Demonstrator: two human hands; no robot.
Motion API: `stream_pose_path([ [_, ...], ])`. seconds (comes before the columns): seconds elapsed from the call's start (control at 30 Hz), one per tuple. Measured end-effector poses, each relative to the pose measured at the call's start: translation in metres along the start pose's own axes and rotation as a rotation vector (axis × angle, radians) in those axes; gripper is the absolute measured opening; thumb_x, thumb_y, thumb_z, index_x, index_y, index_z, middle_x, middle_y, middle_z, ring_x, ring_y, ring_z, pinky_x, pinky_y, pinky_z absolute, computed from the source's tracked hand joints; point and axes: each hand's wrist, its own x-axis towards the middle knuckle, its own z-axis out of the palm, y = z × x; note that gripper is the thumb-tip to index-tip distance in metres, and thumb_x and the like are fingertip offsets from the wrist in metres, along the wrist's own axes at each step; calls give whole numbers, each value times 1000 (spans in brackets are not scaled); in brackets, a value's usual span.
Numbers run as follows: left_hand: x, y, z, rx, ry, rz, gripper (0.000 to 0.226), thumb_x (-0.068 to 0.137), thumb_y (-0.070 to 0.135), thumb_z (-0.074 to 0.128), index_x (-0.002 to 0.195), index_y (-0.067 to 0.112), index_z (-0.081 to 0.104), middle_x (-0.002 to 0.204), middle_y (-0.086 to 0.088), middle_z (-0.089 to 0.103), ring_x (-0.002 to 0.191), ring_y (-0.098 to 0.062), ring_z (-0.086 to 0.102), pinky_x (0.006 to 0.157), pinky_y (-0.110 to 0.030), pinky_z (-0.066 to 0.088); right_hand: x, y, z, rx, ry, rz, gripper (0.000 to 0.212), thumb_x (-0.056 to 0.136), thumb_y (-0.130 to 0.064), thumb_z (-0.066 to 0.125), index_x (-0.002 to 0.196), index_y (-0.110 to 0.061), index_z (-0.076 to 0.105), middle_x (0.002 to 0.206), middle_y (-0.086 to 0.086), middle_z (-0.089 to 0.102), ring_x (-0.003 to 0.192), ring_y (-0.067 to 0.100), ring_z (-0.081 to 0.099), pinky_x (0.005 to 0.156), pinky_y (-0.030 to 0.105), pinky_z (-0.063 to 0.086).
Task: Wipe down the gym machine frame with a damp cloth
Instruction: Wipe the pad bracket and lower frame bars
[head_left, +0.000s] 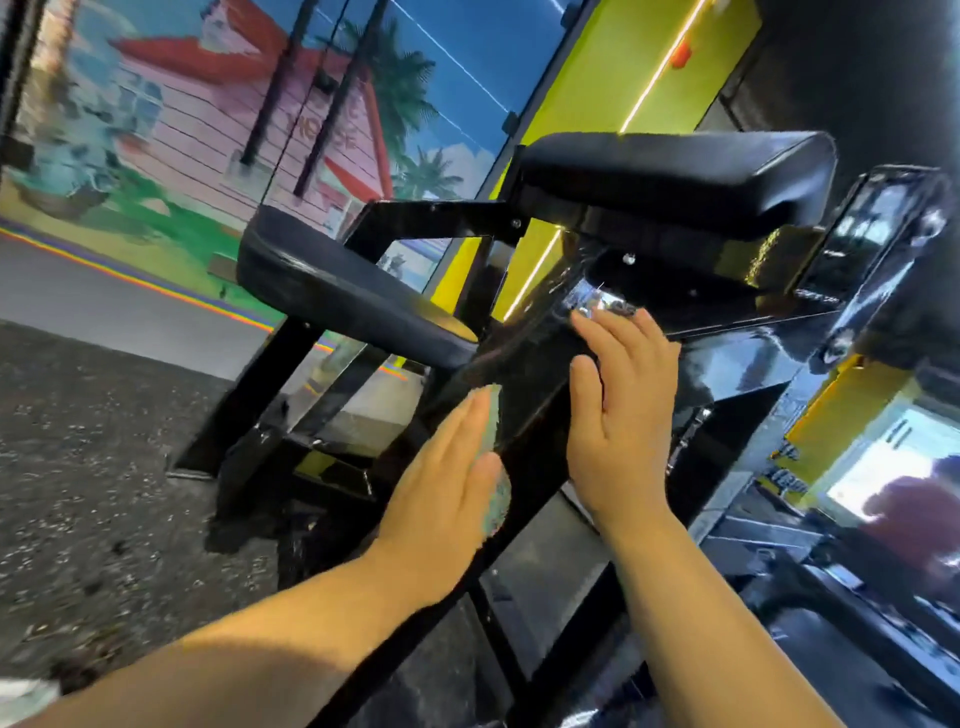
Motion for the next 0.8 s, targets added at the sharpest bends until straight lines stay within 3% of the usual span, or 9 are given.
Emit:
stream_pose_path([
  [0.1,-26,-19,-2,1,-42,-104,38,96,45,22,133,46,17,145,29,17,131,20,13,113,-11,11,-23,-9,7,86,-25,111,47,98,-28,36,145,-18,34,152,-8,24,148,20,8,120,43,11],
  [0.2,11,-1,2,-72,73,-199,40,100,26,26,139,21,31,146,-5,38,134,-13,37,111,-28,30,-53,-14,13,123,-34,104,53,101,-26,33,149,-15,13,159,-3,7,149,21,1,120,29,4],
  [0.27,48,28,4,-89,81,-166,46,100,26,22,143,10,29,148,-15,33,136,-24,34,111,-34,28,-69,-13,15,150,-40,93,54,103,-32,30,149,-10,12,158,-2,8,149,23,6,120,29,6],
  [0.4,76,42,6,-49,93,-192,50,100,37,24,145,17,32,148,-4,35,136,-16,31,111,-28,21,-100,-11,15,227,-79,125,52,104,-41,26,147,-11,23,155,-6,16,146,23,13,119,27,10],
  [0.47,49,27,6,-44,92,-164,51,98,36,23,143,14,34,144,2,37,132,-6,31,107,-15,19,-117,-8,18,248,-84,113,51,104,-37,28,143,-5,34,154,0,20,145,27,16,119,26,10],
  [0.57,-8,-8,5,35,119,-327,42,104,23,25,143,10,32,135,12,34,126,7,29,95,5,14,-140,-8,32,289,-78,117,48,104,-32,29,143,-5,33,155,-2,17,148,22,9,119,27,7],
  [0.67,-54,-29,1,29,120,-465,39,103,23,22,137,22,40,140,11,41,127,7,36,105,-5,21,-160,-21,46,366,-90,180,48,104,-34,27,146,-14,24,159,-13,3,149,18,0,119,26,2],
  [0.73,-80,-36,0,-24,141,-538,34,104,28,21,120,38,49,122,19,53,112,16,46,102,-9,32,-178,-35,51,429,-143,227,50,103,-34,29,148,-19,15,158,-22,-7,149,16,-5,119,24,-1],
  [0.8,-101,-42,-2,-59,151,-641,33,104,32,21,110,41,53,112,18,58,104,10,52,101,-23,38,-202,-47,57,497,-208,242,56,100,-28,34,148,-16,9,157,-25,-11,148,15,-9,119,25,-2],
])
